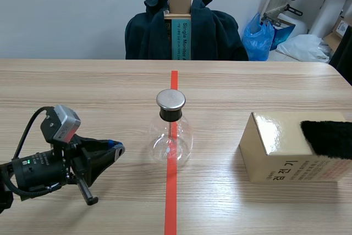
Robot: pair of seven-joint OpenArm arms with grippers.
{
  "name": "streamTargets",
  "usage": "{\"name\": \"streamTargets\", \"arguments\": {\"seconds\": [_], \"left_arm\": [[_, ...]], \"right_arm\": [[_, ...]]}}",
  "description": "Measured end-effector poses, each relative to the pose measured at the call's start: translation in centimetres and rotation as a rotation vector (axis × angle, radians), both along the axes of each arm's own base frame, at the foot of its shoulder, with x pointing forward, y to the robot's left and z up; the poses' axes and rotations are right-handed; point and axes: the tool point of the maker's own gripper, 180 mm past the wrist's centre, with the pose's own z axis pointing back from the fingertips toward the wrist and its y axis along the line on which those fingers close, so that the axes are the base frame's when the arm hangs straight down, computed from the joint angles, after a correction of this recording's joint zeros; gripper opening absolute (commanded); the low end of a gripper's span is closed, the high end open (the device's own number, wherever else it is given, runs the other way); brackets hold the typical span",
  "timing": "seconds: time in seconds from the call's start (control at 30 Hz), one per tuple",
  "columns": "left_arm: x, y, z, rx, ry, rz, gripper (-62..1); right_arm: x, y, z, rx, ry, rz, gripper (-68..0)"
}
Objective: Do the electroscope experiment.
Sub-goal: 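Bring the plate to the electroscope and point at the metal foil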
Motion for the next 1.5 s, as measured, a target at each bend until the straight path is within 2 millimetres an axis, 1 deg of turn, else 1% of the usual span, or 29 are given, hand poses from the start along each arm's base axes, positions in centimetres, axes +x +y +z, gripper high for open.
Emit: {"name": "streamTargets", "arguments": {"seconds": [0.13,0.3,0.57,0.63,0.77,0.87,1.03,1.2,1.37,1.5], "left_arm": [[0.6,-0.2,-0.4,0.003,-0.010,0.043,-56.7],[0.0,-1.2,-1.0,0.038,-0.016,-0.002,-56.7],[0.8,-1.6,-0.9,0.045,-0.049,0.043,-56.7],[0.8,-1.7,-0.9,0.045,-0.050,0.046,-56.7],[0.8,-1.7,-0.9,0.045,-0.050,0.046,-56.7],[0.8,-1.7,-0.9,0.046,-0.049,0.046,-56.7],[0.8,-1.7,-0.9,0.047,-0.049,0.046,-56.7],[0.8,-1.8,-0.9,0.046,-0.050,0.046,-56.7],[0.8,-1.8,-0.9,0.046,-0.050,0.046,-56.7],[0.9,-1.7,-0.9,0.047,-0.051,0.048,-56.7]], "right_arm": [[-0.4,0.0,0.4,-0.008,-0.032,-0.008,-66.9],[-0.6,0.3,0.6,-0.025,-0.048,-0.001,-66.9],[-0.6,0.4,0.5,-0.033,-0.047,0.004,-66.9],[-0.3,0.5,0.2,-0.027,-0.022,0.011,-66.9],[0.9,0.4,-1.0,-0.002,0.077,0.032,-66.9],[1.7,0.5,-0.8,0.023,0.095,0.043,-66.9],[3.2,2.0,-0.5,0.054,0.130,0.097,-66.9],[5.2,3.5,-1.5,0.122,0.226,0.141,-66.9],[6.9,6.1,-3.1,0.155,0.302,0.184,-66.9],[7.9,8.5,-6.0,0.109,0.394,0.207,-66.9]]}}
